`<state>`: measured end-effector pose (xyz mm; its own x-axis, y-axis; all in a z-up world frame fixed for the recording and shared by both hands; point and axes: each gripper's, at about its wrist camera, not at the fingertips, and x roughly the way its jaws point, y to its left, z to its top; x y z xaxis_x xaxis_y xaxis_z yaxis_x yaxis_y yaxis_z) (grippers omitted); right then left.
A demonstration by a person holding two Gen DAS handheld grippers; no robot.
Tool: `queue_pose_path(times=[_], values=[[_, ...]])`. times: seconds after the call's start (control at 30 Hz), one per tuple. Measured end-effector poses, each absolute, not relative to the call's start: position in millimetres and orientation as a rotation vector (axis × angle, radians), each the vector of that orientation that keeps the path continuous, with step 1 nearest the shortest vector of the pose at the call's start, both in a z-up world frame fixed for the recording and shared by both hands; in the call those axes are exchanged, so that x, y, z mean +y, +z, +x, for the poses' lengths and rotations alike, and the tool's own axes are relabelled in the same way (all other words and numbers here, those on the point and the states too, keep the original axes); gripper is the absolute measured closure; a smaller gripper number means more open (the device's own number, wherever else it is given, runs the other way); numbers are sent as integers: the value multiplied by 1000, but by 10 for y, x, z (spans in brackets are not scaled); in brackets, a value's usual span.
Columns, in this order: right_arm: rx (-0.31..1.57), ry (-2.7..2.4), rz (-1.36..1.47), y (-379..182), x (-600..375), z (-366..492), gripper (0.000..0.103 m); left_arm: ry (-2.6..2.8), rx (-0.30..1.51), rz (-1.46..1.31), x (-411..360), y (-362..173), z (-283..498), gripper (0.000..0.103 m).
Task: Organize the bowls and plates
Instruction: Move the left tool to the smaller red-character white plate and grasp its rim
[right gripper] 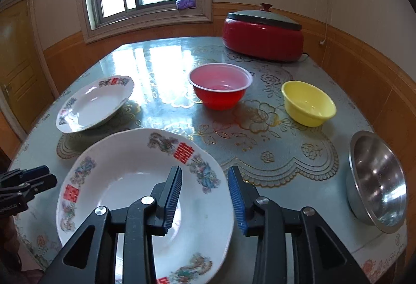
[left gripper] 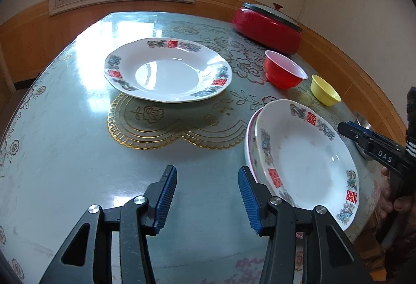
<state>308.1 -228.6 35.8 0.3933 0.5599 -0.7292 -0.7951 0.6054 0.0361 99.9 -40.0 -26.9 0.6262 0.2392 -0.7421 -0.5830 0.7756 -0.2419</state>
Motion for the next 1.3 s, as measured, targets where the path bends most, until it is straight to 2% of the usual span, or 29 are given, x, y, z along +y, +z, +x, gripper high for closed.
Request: queue_pose_path(times=[0.13, 0.2, 0.33, 0.47, 0.6, 1.03, 1.3], values=[[882, 1027, -238, 365, -2057, 3092, 65, 527, 747, -515, -225, -249, 918, 53], [960, 1104, -161, 332, -1918, 3121, 64, 538, 743, -517, -128, -224, 893, 48], [1105, 1208, -59, 237, -1584, 3193, 55, 543, 741, -533, 110, -192, 872, 44], [1165, 1240, 1, 240, -1233, 3242, 54, 571, 712, -564, 410, -137, 835, 28], [1201, 1205, 55, 240, -907, 3389, 50, 582, 697, -603, 756, -107, 849, 26], [1299, 1072, 89, -159, -294, 3677, 48, 601, 700, -655, 1533, -234, 1090, 28], [1312, 1087, 97, -257, -63, 3722, 48, 574, 719, -672, 1701, -328, 1240, 42]])
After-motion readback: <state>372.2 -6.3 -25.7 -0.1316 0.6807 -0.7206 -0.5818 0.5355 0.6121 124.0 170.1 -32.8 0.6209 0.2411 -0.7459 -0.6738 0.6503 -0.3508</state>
